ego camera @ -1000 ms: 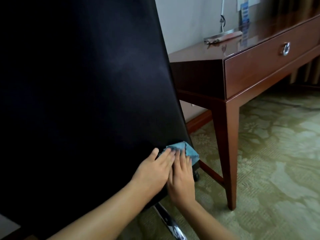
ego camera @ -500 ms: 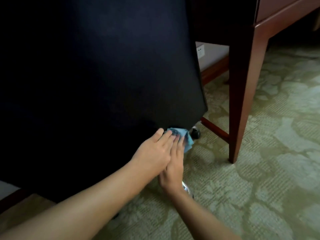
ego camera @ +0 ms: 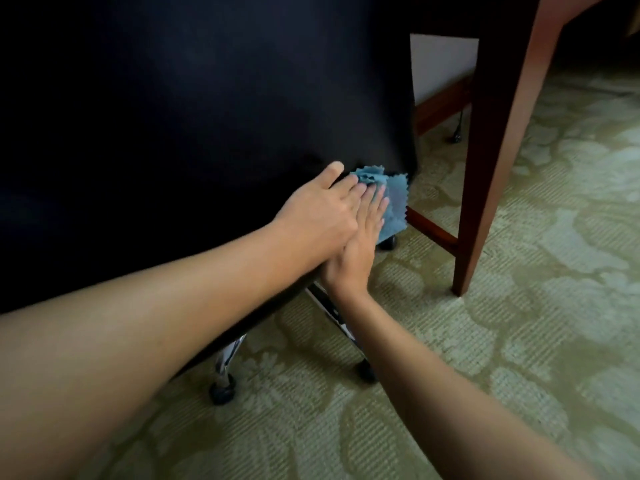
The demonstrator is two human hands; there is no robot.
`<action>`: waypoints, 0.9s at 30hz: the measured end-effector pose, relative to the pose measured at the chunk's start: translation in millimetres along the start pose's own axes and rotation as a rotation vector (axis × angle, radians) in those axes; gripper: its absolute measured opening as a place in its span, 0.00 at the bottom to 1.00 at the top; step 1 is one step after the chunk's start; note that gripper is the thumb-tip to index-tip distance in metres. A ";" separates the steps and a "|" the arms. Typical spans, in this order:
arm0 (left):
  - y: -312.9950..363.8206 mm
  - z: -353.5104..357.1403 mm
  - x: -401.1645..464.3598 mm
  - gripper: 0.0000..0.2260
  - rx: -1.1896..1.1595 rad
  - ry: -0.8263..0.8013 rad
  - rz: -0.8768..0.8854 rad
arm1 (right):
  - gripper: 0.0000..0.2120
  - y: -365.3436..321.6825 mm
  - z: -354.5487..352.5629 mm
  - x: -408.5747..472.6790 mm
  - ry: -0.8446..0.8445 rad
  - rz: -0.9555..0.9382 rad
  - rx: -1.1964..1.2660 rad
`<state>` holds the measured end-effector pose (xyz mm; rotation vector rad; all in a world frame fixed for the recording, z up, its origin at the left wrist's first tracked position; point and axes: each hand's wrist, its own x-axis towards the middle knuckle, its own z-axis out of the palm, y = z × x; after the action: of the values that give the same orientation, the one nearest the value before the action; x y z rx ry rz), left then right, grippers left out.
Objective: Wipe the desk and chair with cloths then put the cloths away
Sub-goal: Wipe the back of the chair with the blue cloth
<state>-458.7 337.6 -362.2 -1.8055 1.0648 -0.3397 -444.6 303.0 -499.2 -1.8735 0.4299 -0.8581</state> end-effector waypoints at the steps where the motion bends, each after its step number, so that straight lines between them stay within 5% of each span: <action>1: 2.0 5.0 -5.1 0.25 -0.001 -0.004 0.012 | 0.32 -5.0 5.3 -11.5 0.011 0.024 0.012; 8: 23.5 46.9 -91.2 0.26 0.117 -0.083 0.175 | 0.36 -46.1 36.4 -117.8 -0.085 0.132 0.073; 12: 17.2 104.5 -172.7 0.20 0.030 0.186 0.146 | 0.32 -75.3 58.0 -190.5 -0.186 0.045 0.066; 17: 5.2 153.7 -242.4 0.21 -0.013 0.281 0.069 | 0.28 -103.4 83.2 -231.1 -0.240 -0.074 -0.017; 27: 10.6 109.9 -129.6 0.19 -0.056 0.460 -0.014 | 0.33 -49.6 25.9 -119.4 -0.060 -0.167 0.014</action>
<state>-469.2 504.1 -396.2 -1.8296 1.3867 -0.7664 -511.7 416.3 -506.1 -1.9367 0.2323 -0.9101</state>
